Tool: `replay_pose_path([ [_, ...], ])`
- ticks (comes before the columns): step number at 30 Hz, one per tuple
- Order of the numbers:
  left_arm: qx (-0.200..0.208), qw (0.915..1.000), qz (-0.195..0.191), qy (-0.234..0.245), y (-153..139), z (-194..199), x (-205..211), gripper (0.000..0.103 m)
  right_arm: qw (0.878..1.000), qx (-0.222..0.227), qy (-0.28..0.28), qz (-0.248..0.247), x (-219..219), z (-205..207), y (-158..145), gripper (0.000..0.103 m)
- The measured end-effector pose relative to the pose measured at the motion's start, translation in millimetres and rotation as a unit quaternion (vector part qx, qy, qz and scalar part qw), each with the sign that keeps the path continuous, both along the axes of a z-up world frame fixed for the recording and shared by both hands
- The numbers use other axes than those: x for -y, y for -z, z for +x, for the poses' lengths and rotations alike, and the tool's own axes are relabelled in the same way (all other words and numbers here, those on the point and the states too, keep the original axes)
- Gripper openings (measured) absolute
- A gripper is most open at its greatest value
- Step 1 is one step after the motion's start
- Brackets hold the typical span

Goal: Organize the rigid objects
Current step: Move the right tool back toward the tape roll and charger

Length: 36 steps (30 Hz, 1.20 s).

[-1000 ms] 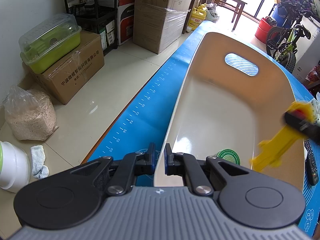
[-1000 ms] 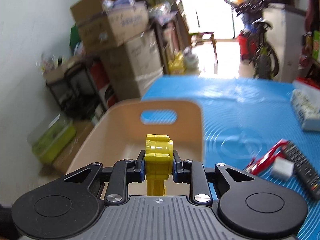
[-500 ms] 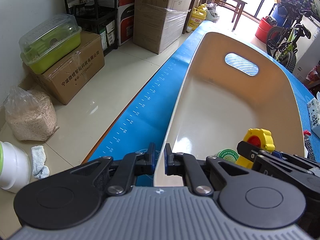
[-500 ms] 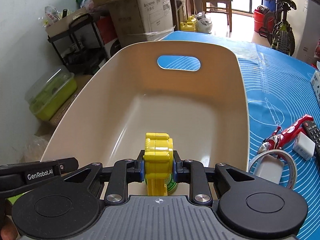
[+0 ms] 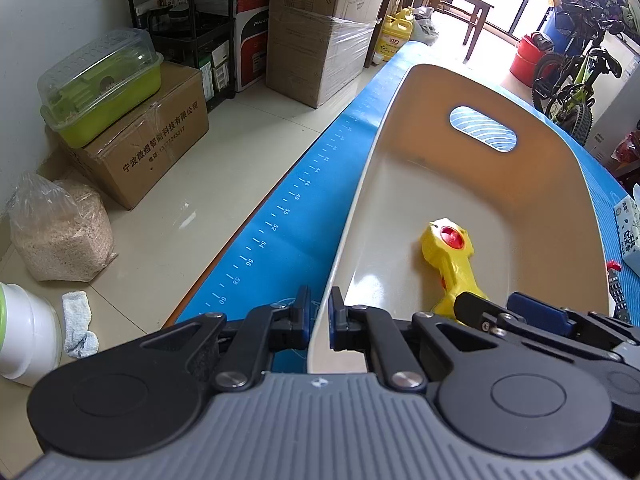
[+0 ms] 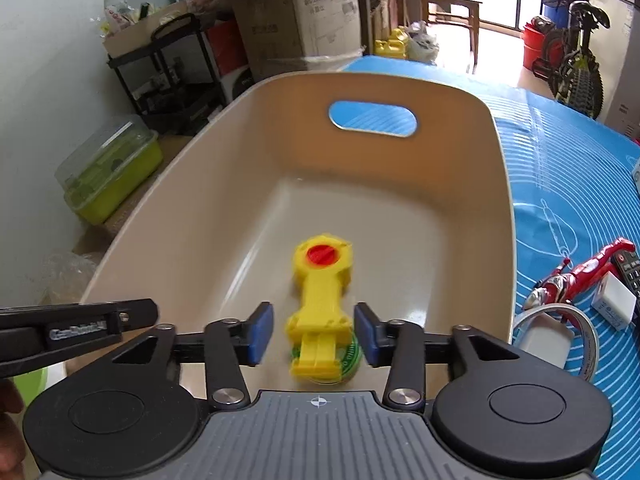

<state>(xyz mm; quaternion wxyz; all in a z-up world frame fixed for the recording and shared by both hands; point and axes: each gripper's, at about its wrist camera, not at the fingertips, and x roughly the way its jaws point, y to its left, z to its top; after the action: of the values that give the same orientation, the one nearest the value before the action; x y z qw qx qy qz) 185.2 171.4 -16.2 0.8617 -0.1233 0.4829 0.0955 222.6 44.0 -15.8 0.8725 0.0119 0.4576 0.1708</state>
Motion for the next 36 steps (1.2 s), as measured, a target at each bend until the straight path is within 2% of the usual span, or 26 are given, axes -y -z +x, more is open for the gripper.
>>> replay_pose_path([
  [4, 0.0, 1.0, 0.0, 0.0, -0.2, 0.1, -0.9, 0.01, 1.0, 0.024, -0.007, 0.016, 11.3, -8.4, -15.0, 0.064],
  [7, 0.0, 1.0, 0.0, 0.0, -0.2, 0.1, -0.7, 0.01, 0.998, 0.054, 0.006, 0.014, 27.6, -14.7, -29.6, 0.071],
  [12, 0.0, 1.0, 0.0, 0.0, 0.0, 0.2, -0.6, 0.01, 0.996, 0.069, 0.052, 0.034, 68.9, -13.4, -45.8, 0.071],
  [18, -0.001, 1.0, 0.001, 0.0, -0.1, 0.7, -0.5, 0.011, 0.99, 0.092, 0.101, 0.018, 114.6, -14.1, -53.0, 0.071],
  [23, 0.0, 1.0, 0.0, 0.0, 0.0, 0.6, -0.4, 0.011, 0.986, 0.087, 0.142, -0.004, 152.9, -12.9, -41.4, 0.071],
  [29, 0.0, 1.0, 0.0, 0.0, 0.3, 0.9, -0.7, 0.011, 0.983, 0.058, 0.176, -0.019, 186.4, -12.2, -7.9, 0.071],
  [36, 0.0, 1.0, 0.001, 0.0, 0.4, 0.9, -0.4, 0.011, 0.981, 0.02, 0.191, -0.029, 197.2, -7.1, 32.1, 0.071],
])
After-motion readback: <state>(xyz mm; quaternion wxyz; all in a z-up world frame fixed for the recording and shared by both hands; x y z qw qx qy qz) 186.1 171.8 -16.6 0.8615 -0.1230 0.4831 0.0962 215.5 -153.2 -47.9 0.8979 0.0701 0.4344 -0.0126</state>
